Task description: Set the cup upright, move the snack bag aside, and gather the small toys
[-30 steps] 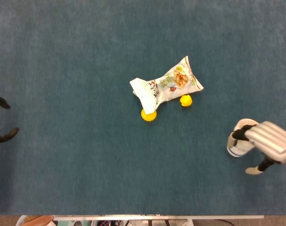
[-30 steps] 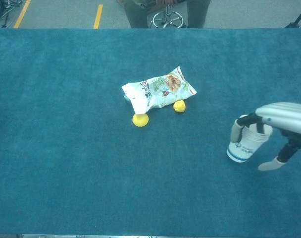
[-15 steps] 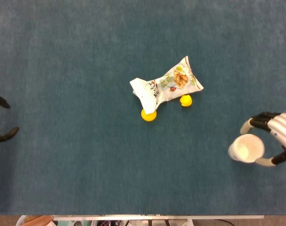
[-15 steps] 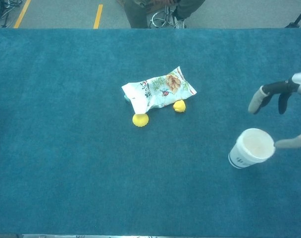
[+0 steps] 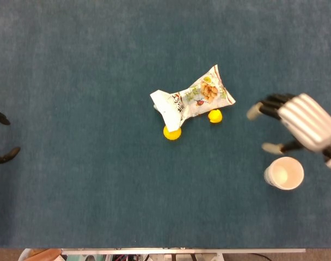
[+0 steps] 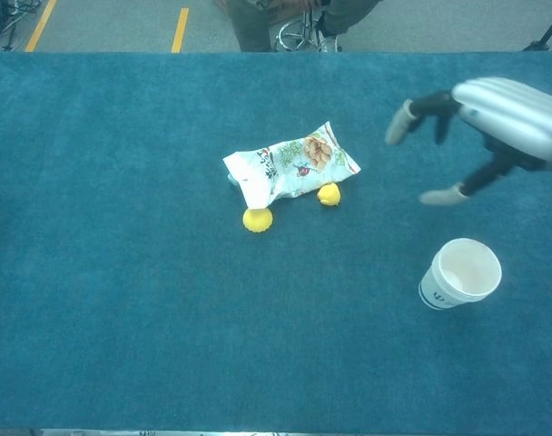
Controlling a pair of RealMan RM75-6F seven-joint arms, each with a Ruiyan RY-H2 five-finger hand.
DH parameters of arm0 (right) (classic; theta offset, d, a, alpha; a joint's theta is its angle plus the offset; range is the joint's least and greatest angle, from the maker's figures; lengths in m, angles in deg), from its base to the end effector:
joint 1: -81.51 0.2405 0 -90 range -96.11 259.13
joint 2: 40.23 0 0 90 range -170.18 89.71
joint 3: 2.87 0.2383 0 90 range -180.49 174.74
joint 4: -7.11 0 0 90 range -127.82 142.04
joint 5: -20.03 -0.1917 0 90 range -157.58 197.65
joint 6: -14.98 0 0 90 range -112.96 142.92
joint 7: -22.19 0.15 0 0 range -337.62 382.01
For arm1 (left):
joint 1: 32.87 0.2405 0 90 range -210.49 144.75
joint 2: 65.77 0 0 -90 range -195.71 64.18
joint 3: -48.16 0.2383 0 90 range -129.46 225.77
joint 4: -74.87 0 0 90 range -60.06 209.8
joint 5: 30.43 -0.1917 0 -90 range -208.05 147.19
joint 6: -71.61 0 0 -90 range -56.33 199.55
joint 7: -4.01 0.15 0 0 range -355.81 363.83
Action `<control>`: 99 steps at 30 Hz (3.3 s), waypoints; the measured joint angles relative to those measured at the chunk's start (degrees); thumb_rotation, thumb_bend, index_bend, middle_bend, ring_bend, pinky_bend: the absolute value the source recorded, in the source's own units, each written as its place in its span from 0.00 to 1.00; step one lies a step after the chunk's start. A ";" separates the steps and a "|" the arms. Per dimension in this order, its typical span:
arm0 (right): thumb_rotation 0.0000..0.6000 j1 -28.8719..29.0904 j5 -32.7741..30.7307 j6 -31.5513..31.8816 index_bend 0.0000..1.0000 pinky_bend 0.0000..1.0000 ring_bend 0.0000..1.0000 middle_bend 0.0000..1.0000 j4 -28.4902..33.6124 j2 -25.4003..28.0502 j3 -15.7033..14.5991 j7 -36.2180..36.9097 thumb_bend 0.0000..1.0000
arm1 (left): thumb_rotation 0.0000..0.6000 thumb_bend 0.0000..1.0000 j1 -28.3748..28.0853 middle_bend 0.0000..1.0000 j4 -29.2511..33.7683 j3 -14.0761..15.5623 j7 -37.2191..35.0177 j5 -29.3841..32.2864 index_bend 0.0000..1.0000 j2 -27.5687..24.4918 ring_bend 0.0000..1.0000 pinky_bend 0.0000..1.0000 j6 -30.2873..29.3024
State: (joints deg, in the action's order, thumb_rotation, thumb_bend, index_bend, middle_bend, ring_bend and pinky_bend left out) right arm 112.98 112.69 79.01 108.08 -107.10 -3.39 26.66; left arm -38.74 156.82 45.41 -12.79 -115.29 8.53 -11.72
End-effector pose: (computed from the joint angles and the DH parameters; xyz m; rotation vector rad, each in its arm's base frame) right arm -0.1592 -0.2527 0.0801 2.0128 -1.0022 1.1346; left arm -0.3060 0.1904 0.1260 -1.2712 -1.1480 -1.1035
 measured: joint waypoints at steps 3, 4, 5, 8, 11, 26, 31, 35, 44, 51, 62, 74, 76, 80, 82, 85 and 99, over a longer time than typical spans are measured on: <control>1.00 2.69 -1.06 -1.84 0.39 0.42 0.31 0.38 -4.53 -4.32 2.78 0.75 0.00 | 1.00 0.10 0.19 0.38 -0.33 0.02 -0.62 0.03 0.43 -0.02 0.33 0.47 -0.21; 1.00 3.59 -1.34 -2.60 0.39 0.42 0.30 0.38 -5.85 -5.35 3.48 1.13 0.00 | 1.00 0.10 0.25 0.38 -0.46 0.02 -0.82 0.05 0.43 -0.02 0.33 0.47 -0.26; 1.00 4.80 -1.69 -3.64 0.39 0.41 0.30 0.37 -7.56 -6.66 4.36 1.59 0.00 | 1.00 0.10 0.32 0.38 -0.63 0.02 -1.07 0.09 0.43 -0.03 0.33 0.47 -0.31; 1.00 8.02 -2.49 -6.77 0.39 0.39 0.27 0.34 -11.39 -9.31 6.24 2.41 0.00 | 1.00 0.10 0.41 0.38 -1.19 0.02 -1.70 0.20 0.43 -0.01 0.33 0.47 -0.27; 1.00 11.31 -3.05 -10.28 0.39 0.37 0.25 0.31 -13.94 -10.90 7.67 2.95 0.00 | 1.00 0.10 0.40 0.38 -1.61 0.01 -2.18 0.22 0.43 -0.01 0.33 0.47 -0.16; 1.00 24.31 -7.31 -28.10 0.39 0.36 0.23 0.29 -21.32 -13.92 10.16 -0.58 0.00 | 1.00 0.10 -0.36 0.38 -3.02 -0.06 -3.07 -0.46 0.43 -0.09 0.33 0.47 0.43; 1.00 27.04 -9.18 -31.64 0.39 0.36 0.23 0.29 -25.70 -17.12 9.90 -0.95 0.00 | 1.00 0.10 0.15 0.38 -4.19 0.13 -4.44 -0.04 0.43 0.24 0.33 0.47 0.32; 1.00 28.65 -9.66 -33.14 0.39 0.36 0.22 0.29 -29.21 -19.70 9.50 -0.36 0.00 | 1.00 0.10 0.64 0.38 -5.30 0.23 -5.68 0.32 0.43 0.46 0.33 0.47 0.17; 1.00 32.00 -9.24 -36.20 0.39 0.36 0.21 0.28 -34.90 -24.08 8.15 2.48 0.00 | 1.00 0.10 1.28 0.38 -7.38 0.41 -8.08 0.53 0.43 1.16 0.33 0.47 -0.01; 1.00 33.33 -8.64 -38.28 0.39 0.36 0.21 0.28 -36.80 -25.88 6.03 2.61 0.00 | 1.00 0.10 1.74 0.38 -8.28 0.47 -9.13 0.56 0.43 1.44 0.33 0.47 -0.27; 1.00 33.00 -7.78 -37.41 0.39 0.50 0.29 0.35 -39.17 -27.95 3.69 2.30 0.00 | 1.00 0.10 2.17 0.38 -9.02 0.42 -9.86 0.74 0.43 1.72 0.33 0.47 -0.34; 1.00 30.76 -7.18 -30.38 0.56 0.83 0.62 0.67 -41.77 -30.29 3.77 1.64 0.01 | 1.00 0.10 2.14 0.38 -9.09 0.32 -9.77 0.72 0.43 1.86 0.33 0.47 -0.02; 1.00 30.28 -7.19 -29.26 0.58 0.85 0.64 0.69 -41.84 -30.40 3.91 1.69 0.03 | 1.00 0.10 2.17 0.38 -9.11 0.34 -9.75 0.71 0.43 1.91 0.33 0.47 -0.03; 1.00 29.66 -7.23 -27.94 0.60 0.87 0.65 0.70 -41.72 -30.31 4.09 1.84 0.05 | 1.00 0.10 2.17 0.38 -9.12 0.32 -9.68 0.68 0.43 1.94 0.33 0.47 0.02; 1.00 29.35 -7.34 -27.19 0.61 0.88 0.66 0.71 -41.31 -30.01 4.30 2.21 0.06 | 1.00 0.10 2.16 0.38 -9.09 0.29 -9.61 0.70 0.43 1.92 0.33 0.47 0.06; 1.00 28.65 -7.51 -25.39 0.61 0.88 0.66 0.71 -39.78 -28.79 4.83 3.07 0.07 | 1.00 0.10 2.10 0.38 -8.89 0.19 -9.45 0.77 0.43 1.82 0.33 0.47 0.14; 1.00 21.50 -7.90 -14.31 0.61 0.88 0.66 0.71 -19.24 -13.11 5.79 1.37 0.07 | 1.00 0.10 1.39 0.38 -5.93 -0.50 -6.17 0.64 0.43 0.79 0.33 0.47 0.06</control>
State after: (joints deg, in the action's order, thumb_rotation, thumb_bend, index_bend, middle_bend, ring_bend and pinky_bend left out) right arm 134.48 104.78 64.69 88.84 -120.21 2.40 28.03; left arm -37.35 150.88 44.91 -18.96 -114.65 9.32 -11.66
